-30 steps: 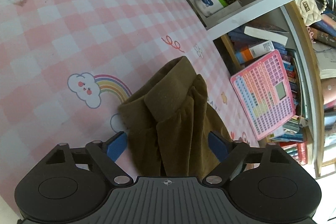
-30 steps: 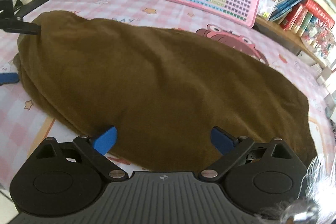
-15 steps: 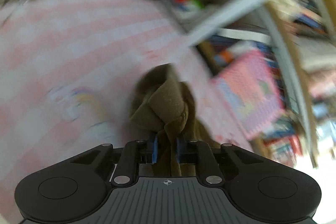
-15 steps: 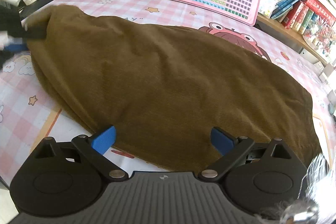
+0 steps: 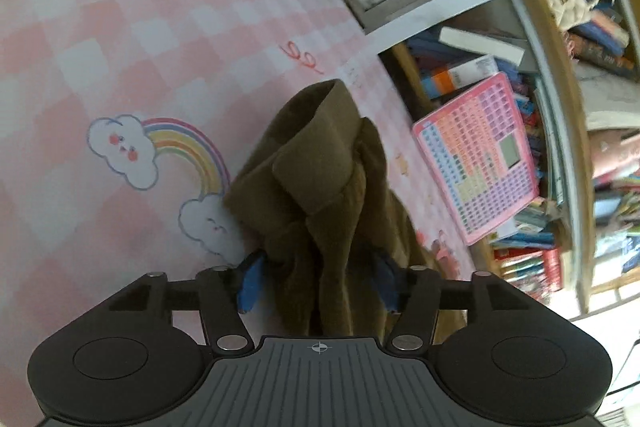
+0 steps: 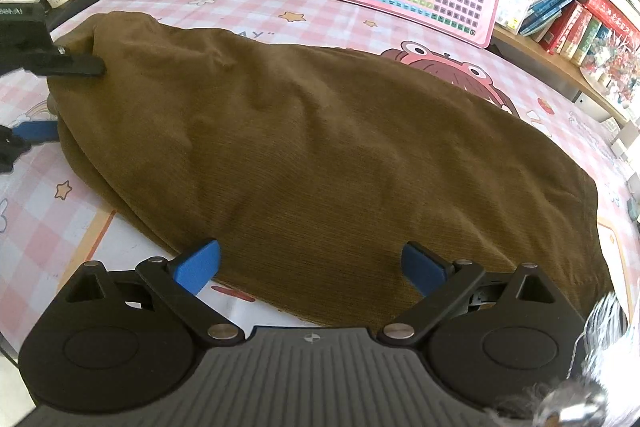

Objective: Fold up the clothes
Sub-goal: 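Grasp the trouser leg end with the left gripper and lift it, then carry the held leg end over toward the waistband with the left gripper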

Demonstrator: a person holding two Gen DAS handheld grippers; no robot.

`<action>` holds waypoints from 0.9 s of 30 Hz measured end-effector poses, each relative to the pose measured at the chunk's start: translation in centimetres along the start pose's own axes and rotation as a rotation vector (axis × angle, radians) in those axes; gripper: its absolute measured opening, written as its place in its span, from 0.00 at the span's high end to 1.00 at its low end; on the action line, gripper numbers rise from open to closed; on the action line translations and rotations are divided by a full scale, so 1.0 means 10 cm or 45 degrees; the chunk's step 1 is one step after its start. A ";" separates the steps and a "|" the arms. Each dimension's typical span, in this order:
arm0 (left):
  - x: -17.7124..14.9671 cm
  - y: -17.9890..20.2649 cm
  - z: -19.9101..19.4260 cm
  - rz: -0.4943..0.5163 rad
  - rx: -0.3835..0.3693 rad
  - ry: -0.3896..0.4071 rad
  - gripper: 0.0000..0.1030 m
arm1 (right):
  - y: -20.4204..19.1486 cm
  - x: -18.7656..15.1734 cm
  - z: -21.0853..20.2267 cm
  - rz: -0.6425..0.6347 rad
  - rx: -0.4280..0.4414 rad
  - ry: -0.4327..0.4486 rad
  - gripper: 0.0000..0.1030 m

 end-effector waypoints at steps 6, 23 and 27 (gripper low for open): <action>0.02 0.00 0.10 -0.080 -0.019 0.003 0.67 | 0.00 -0.01 0.00 -0.003 0.001 0.004 0.05; -0.02 -0.01 -0.07 0.058 0.008 0.001 0.81 | 0.20 0.59 0.26 0.021 -0.126 0.149 0.07; 0.00 -0.08 -0.06 0.007 -0.003 -0.013 0.72 | 0.23 0.71 0.42 0.041 -0.149 0.160 0.07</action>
Point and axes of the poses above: each gripper's, at about its wrist camera, not at the fingertips, and z roughly the way its jaws point, y to its right, x to its top, the point moved 2 cm from there along z, roughly the way its jaws point, and after that the axes turned 11 degrees about -z, right-handed, at the moved point
